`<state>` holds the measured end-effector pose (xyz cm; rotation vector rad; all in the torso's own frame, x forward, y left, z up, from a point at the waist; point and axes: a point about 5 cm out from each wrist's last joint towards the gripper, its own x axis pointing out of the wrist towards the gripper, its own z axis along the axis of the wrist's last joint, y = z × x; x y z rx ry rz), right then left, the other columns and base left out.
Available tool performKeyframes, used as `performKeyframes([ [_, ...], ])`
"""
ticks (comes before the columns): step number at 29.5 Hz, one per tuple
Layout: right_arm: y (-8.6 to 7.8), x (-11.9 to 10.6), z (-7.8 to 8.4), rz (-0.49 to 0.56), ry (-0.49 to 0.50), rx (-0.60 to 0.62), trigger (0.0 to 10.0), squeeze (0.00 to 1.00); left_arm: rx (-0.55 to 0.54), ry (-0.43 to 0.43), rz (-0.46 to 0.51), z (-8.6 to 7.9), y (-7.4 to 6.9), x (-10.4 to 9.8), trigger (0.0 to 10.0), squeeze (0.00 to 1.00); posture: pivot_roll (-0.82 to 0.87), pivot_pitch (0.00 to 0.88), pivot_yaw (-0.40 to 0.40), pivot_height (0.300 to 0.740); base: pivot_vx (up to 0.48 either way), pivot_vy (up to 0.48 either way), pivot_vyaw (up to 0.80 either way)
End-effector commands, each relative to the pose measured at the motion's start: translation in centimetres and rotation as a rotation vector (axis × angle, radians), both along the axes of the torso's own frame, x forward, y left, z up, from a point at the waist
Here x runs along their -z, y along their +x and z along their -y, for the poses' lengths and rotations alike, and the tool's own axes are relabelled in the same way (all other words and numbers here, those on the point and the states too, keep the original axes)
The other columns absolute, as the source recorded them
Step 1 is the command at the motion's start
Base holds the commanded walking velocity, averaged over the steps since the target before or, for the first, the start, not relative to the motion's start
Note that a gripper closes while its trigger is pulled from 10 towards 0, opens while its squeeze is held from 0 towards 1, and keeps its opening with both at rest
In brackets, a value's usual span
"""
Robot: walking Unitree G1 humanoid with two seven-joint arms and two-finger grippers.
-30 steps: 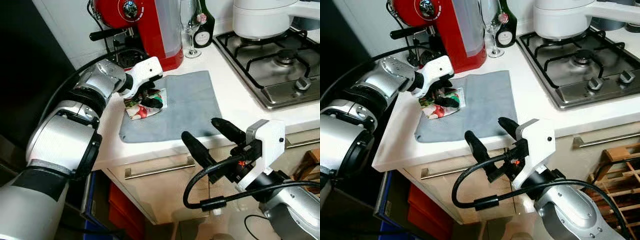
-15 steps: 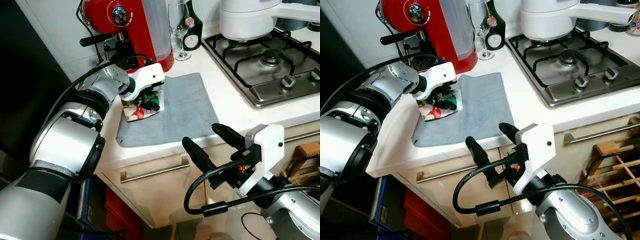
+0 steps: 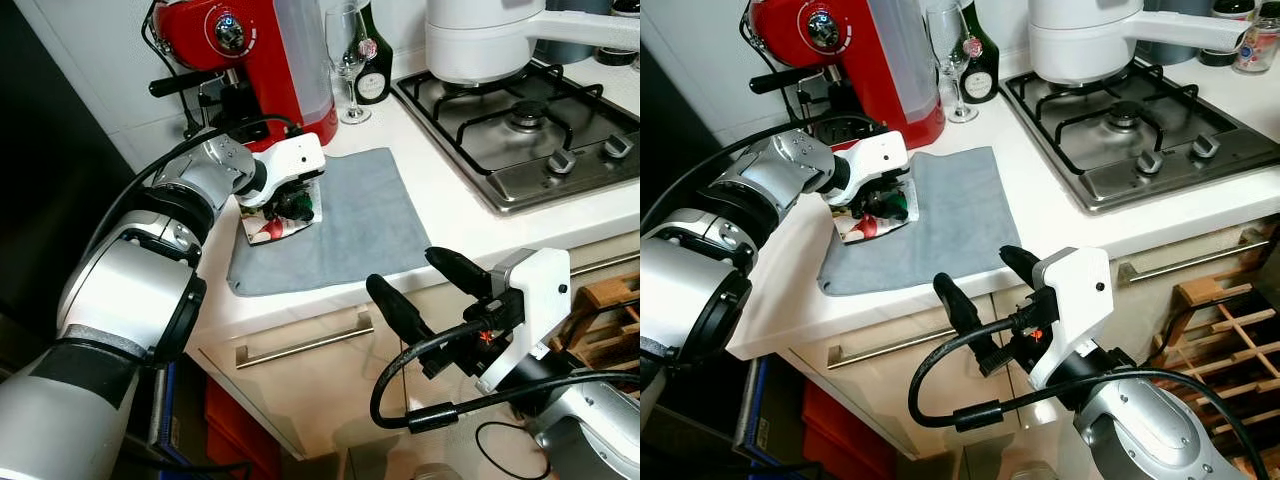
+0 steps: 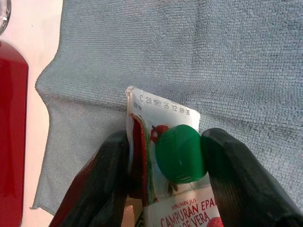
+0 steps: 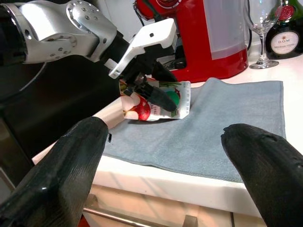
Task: Restocking fridge
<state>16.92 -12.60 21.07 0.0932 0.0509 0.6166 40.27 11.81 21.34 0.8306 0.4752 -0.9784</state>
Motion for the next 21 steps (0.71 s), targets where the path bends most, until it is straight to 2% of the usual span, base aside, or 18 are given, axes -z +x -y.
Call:
performKeyframes([
  [1,0.0,-0.3,-0.2,0.007,0.006,-0.015,10.0,0.0,-0.035,-0.002,-0.087,-0.8,-0.6,2.2,0.0,0.0,-0.48,0.014,0.232,0.74,0.0,0.0,0.0],
  [4,0.3,-0.2,0.0,0.007,0.011,-0.004,10.0,0.0,-0.083,-0.136,-0.027,-0.7,0.0,0.7,0.0,0.0,-0.48,0.011,0.232,0.74,0.0,0.0,0.0],
  [7,0.5,-0.1,0.1,0.006,0.016,0.008,10.0,0.0,-0.117,-0.337,0.031,-0.6,0.5,-1.9,0.0,0.0,-0.47,0.004,0.231,0.74,0.0,0.0,0.0],
  [8,0.5,-0.1,0.1,0.006,0.016,0.008,10.0,0.0,-0.117,-0.337,0.031,-0.6,0.5,-1.9,0.0,0.0,-0.47,0.004,0.231,0.74,0.0,0.0,0.0],
  [11,1.1,0.2,0.6,0.011,0.024,0.059,10.0,0.0,-0.125,-0.536,0.081,-1.0,0.8,-4.4,0.0,0.0,-0.45,0.0,0.216,0.74,0.0,0.0,0.0],
  [12,1.1,0.2,0.6,0.011,0.024,0.059,10.0,0.0,-0.125,-0.536,0.081,-1.0,0.8,-4.4,0.0,0.0,-0.45,0.0,0.216,0.74,0.0,0.0,0.0],
  [13,1.7,0.4,0.9,0.013,0.03,0.084,10.0,0.0,-0.116,-0.651,0.098,-1.5,0.8,-5.6,0.0,0.0,-0.44,0.0,0.201,0.74,0.0,0.0,0.0],
  [17,2.5,0.5,1.0,0.017,0.03,0.074,10.0,0.0,-0.136,-0.736,0.135,-2.4,0.8,-6.0,0.0,0.0,-0.41,0.0,0.18,0.74,0.0,0.0,0.0],
  [19,3.0,0.6,1.0,0.022,0.028,0.072,10.0,0.0,-0.164,-0.83,0.145,-3.0,0.8,-6.2,0.0,0.0,-0.4,0.0,0.174,0.74,0.0,0.0,0.0],
  [21,3.5,0.7,1.1,0.033,0.03,0.079,10.0,0.0,-0.219,-0.959,0.16,-4.0,0.9,-6.4,0.0,0.0,-0.39,0.0,0.168,0.74,0.0,0.0,0.0],
])
